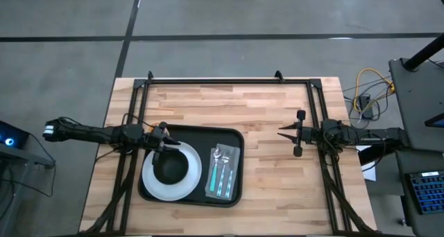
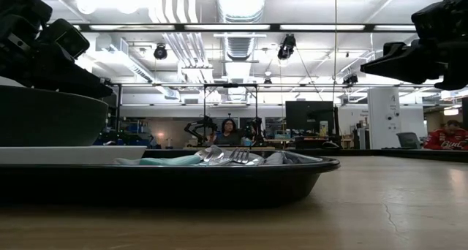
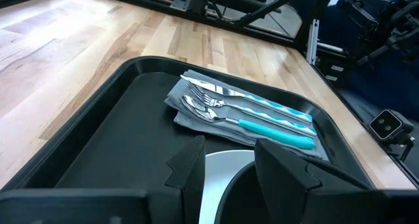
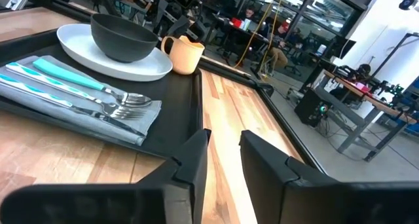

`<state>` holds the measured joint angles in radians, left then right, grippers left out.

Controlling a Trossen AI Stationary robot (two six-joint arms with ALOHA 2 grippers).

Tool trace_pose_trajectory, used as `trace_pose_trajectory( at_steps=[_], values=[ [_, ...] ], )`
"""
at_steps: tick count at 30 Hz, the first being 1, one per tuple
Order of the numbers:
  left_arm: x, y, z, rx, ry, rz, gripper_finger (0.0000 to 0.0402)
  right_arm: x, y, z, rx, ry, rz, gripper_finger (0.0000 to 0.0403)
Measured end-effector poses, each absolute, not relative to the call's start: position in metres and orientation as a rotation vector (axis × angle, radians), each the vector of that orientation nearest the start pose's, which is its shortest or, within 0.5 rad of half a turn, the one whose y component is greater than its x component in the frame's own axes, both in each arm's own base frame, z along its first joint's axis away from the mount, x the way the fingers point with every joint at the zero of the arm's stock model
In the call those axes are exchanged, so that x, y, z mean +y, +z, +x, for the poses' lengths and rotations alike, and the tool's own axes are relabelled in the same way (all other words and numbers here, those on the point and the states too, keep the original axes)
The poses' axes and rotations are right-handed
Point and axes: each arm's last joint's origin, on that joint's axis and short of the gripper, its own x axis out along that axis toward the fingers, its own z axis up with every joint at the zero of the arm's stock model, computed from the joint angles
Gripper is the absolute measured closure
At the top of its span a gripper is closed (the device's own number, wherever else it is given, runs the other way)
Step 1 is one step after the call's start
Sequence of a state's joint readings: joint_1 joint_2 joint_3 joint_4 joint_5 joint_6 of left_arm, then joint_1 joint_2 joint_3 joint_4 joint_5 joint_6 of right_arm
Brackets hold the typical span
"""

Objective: Set up tray
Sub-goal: Return to Home Position

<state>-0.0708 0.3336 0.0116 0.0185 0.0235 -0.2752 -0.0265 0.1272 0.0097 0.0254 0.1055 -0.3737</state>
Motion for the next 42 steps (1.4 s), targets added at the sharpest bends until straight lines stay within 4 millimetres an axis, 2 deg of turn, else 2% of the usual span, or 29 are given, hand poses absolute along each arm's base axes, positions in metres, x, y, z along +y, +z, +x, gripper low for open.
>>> trace_pose_trajectory(
  at_steps=[10, 27, 42],
  values=[
    [-0.0088, 0.1403, 0.1139, 0.315, -0.051, -0.266, 0.0287, -0.0058, 0.1591, 0.1045, 0.115, -0.113, -0.377, 0.0335],
    [-0.0087, 0.1403, 0.1139, 0.315, -0.051, -0.266, 0.0287, -0.0058, 0.1591, 0.1045, 0.115, -0.113, -0.377, 0.0316],
    [-0.0087, 0.1403, 0.1139, 0.315, -0.051, -0.266, 0.0287, -0.0058, 0.1592, 0.1045, 0.115, -0.113, -0.377, 0.0334]
  ],
)
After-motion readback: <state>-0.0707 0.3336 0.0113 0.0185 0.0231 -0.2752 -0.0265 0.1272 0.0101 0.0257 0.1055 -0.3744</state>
